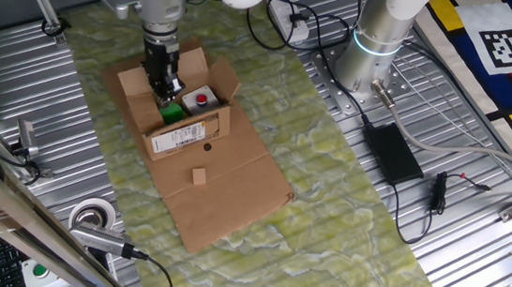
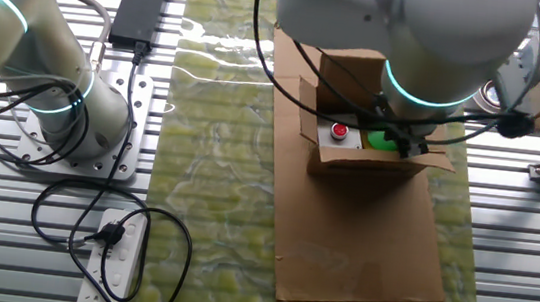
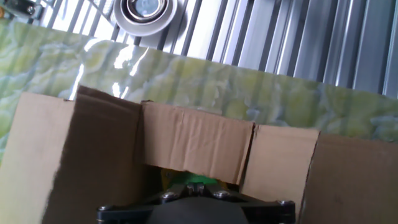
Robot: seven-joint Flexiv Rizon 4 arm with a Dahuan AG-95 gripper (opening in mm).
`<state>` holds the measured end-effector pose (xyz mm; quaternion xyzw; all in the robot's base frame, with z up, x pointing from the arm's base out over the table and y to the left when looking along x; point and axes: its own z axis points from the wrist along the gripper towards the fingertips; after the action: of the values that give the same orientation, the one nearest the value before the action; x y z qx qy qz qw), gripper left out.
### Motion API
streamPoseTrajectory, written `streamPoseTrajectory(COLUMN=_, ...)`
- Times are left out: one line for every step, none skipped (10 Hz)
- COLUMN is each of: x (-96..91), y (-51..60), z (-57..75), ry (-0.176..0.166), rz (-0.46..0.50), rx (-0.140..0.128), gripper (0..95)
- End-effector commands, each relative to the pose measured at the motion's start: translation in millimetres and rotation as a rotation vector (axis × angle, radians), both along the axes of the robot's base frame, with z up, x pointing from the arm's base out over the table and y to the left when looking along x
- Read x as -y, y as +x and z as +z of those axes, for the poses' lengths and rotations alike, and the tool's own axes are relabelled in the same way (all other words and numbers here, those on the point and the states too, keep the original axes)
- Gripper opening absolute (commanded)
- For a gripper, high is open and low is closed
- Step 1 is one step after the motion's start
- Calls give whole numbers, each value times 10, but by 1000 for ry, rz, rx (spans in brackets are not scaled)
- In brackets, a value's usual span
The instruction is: Open a box
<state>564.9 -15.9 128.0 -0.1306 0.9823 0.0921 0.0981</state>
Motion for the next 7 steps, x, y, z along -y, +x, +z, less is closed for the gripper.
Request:
streamPoseTrajectory(x=-32, y=34, z=-18, ry=-4, rz=-3, rx=16, gripper=0)
streamPoseTrajectory(x=-38, y=68, z=-1, ry=-7, rz=2, rx=17, gripper=0)
streamPoseTrajectory(x=-46, y=117, z=28, ry=-18, rz=9, rx=16, gripper=0)
streamPoseTrajectory(x=-53, y=158, z=55, ry=-31, rz=13, rx=13, gripper=0)
streamPoseTrajectory(x=-58, y=187, z=77, ry=-34, rz=14, rx=11, gripper=0)
streamPoseTrajectory(x=-65, y=222, z=107, ry=-35, rz=17, rx=10, gripper=0)
streamPoseTrajectory(x=-74, y=259, z=148, ry=-34, rz=19, rx=7, gripper=0)
